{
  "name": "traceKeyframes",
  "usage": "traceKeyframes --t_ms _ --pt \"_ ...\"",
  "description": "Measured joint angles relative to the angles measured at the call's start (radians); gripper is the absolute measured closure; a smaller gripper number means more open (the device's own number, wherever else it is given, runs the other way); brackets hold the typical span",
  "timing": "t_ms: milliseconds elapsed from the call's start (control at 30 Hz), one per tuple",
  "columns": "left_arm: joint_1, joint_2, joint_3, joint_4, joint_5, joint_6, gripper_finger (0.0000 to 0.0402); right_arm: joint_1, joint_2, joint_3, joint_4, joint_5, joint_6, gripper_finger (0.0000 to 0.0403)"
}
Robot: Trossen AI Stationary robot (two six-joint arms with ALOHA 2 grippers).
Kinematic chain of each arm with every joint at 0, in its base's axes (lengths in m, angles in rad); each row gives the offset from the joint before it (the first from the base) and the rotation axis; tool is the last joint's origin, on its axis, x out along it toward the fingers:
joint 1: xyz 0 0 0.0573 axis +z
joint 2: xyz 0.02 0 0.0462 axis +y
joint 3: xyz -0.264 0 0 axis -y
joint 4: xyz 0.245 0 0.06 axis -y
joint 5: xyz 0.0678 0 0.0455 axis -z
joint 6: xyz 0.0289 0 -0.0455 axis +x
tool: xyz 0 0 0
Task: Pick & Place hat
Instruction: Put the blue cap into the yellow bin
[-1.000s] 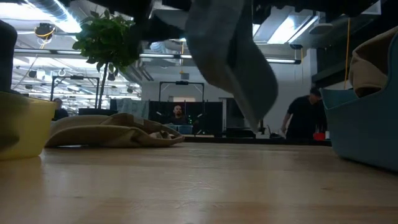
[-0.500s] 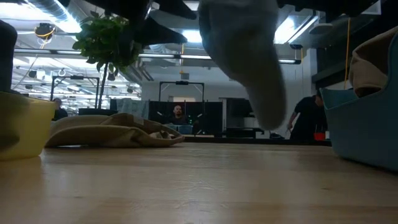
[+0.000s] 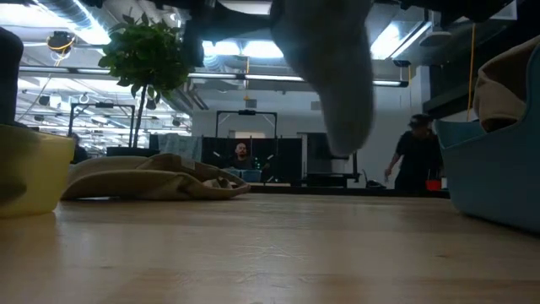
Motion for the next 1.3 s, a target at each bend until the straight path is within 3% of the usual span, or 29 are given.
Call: traceKeyframes --t_ms 267,567,667,833,1000,1300 --pt "-0.028 0.061 0.000 0.196 -0.124 0.169 0.0162 0.000 0.000 0.000 0.015 0.085 0.055 0.0388" --pt "-0.098 0.061 0.000 0.296 -0.273 0.182 0.0162 -0.035 0.000 0.000 0.043 0.127 0.098 0.0388" --pt "-0.108 0.061 0.000 0.296 -0.251 0.173 0.0162 -0.046 0.000 0.000 0.046 0.127 0.120 0.0388" --pt "-0.093 0.061 0.000 0.295 -0.088 0.152 0.0162 -0.049 0.000 0.000 0.076 0.127 0.140 0.0388" --pt "-0.041 0.061 0.000 0.266 -0.023 0.121 0.0162 -0.049 0.000 0.000 0.091 0.127 0.163 0.0388" --pt "-0.022 0.061 0.000 0.180 -0.132 0.179 0.0162 -0.049 0.000 0.000 0.083 0.126 0.155 0.0388"
